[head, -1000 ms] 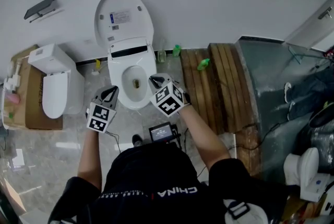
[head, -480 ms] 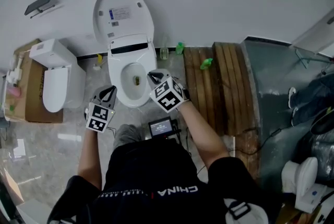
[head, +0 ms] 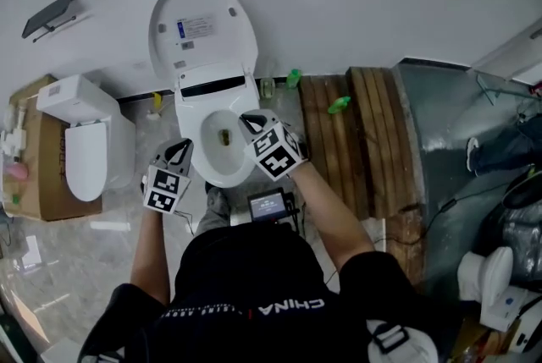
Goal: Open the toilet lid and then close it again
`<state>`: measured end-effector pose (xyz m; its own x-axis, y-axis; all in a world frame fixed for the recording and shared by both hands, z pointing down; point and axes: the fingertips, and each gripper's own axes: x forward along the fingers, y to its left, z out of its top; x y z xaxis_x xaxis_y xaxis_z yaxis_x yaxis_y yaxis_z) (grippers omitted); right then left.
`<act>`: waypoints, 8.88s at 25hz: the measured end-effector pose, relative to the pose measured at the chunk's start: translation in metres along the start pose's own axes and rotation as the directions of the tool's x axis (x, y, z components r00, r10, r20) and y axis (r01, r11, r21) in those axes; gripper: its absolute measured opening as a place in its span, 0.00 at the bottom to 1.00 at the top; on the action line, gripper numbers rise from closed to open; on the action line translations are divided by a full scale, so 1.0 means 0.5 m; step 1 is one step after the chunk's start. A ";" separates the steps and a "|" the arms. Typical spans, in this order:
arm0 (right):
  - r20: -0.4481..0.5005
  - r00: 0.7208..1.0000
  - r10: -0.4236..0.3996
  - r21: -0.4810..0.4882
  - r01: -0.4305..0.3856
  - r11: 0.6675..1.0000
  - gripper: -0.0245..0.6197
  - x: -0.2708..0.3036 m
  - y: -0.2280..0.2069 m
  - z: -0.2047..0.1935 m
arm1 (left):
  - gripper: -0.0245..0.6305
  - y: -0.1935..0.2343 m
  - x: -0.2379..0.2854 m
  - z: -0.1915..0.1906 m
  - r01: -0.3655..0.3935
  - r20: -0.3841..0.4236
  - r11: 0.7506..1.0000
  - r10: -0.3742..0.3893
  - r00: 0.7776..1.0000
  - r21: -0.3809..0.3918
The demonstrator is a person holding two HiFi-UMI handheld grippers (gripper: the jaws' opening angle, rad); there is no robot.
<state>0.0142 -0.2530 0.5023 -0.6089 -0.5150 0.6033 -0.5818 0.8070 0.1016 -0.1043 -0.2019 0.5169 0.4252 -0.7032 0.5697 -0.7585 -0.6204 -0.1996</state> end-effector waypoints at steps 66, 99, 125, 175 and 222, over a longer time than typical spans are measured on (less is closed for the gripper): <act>-0.056 0.995 -0.082 -0.274 0.064 0.959 0.21 0.522 -0.607 0.482 | 0.32 0.798 0.463 0.339 -0.059 -0.133 0.996 0.067 0.989 0.065; -0.162 0.983 0.086 -0.500 -0.157 0.852 0.32 0.320 -0.329 0.331 | 0.31 0.496 0.242 0.247 0.033 -0.174 0.950 0.023 0.984 0.310; -0.317 0.948 0.018 -0.567 -0.204 0.798 0.45 0.161 -0.011 -0.008 | 0.41 0.118 0.107 -0.024 0.117 -0.202 0.882 -0.025 0.979 0.456; -0.269 0.961 -0.057 -0.648 -0.137 0.750 0.51 0.280 0.251 -0.635 | 0.52 -0.284 0.274 -0.575 0.168 -0.304 0.836 -0.001 0.953 0.523; -0.446 0.895 0.030 -0.417 -0.237 0.878 0.41 0.247 0.295 -0.692 | 0.33 -0.346 0.240 -0.621 0.239 -0.473 0.907 -0.050 0.879 0.348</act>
<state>0.0394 -0.0974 0.8654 -0.3218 -0.3081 0.8953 -0.1416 0.9506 0.2762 -0.0753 -0.0713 0.8671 0.1784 -0.4228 0.8885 -0.4144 -0.8513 -0.3218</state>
